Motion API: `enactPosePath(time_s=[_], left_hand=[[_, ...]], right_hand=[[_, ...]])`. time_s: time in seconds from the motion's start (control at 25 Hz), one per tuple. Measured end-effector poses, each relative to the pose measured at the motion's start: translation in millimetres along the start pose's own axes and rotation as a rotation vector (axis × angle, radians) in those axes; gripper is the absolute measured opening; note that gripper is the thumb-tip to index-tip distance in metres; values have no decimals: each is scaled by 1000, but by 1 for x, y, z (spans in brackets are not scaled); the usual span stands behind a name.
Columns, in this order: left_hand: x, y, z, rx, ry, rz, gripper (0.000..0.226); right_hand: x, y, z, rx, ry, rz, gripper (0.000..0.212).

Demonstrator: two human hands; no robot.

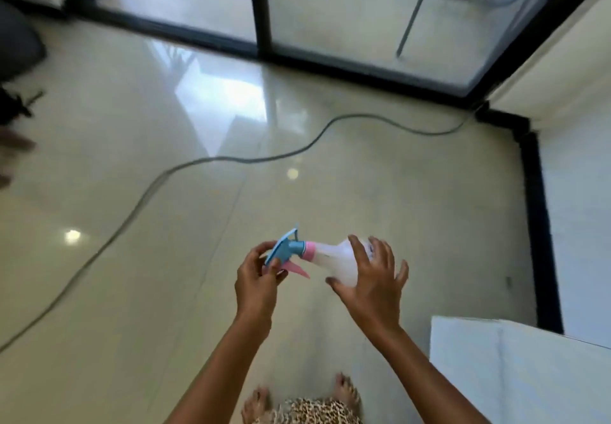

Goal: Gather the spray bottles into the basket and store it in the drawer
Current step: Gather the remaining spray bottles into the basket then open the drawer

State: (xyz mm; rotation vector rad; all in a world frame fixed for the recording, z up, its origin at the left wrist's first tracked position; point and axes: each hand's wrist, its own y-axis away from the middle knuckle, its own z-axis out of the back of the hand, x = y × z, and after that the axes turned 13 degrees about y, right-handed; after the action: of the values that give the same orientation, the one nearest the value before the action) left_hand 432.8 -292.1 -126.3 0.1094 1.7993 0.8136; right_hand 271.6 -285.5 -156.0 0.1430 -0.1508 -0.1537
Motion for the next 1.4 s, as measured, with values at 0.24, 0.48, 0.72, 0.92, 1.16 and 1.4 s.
enactPosePath(time_s=[0.24,0.48,0.72,0.92,1.16,1.4], left_hand=[[-126,141,-74,483,-128,-131,36],[-153,250,-114,982,-338,-276,32],[-127,368,-164,1429,-463,-313,27],[-70,474,-180,1678,-524,-312,27],[38,613,-156,1981,-597,-290,33],[126,721,-120,2314,-652,-452,30]], right_hand=[[-42,84,186,-262,-95,-137,70],[-65,201,262,-526,-166,-417,52],[-109,324,301,-651,-272,-709,54],[-156,417,312,-750,-377,-907,53],[-211,571,290,-841,-495,-1118,62],[-230,704,286,-955,-519,-1258,48]])
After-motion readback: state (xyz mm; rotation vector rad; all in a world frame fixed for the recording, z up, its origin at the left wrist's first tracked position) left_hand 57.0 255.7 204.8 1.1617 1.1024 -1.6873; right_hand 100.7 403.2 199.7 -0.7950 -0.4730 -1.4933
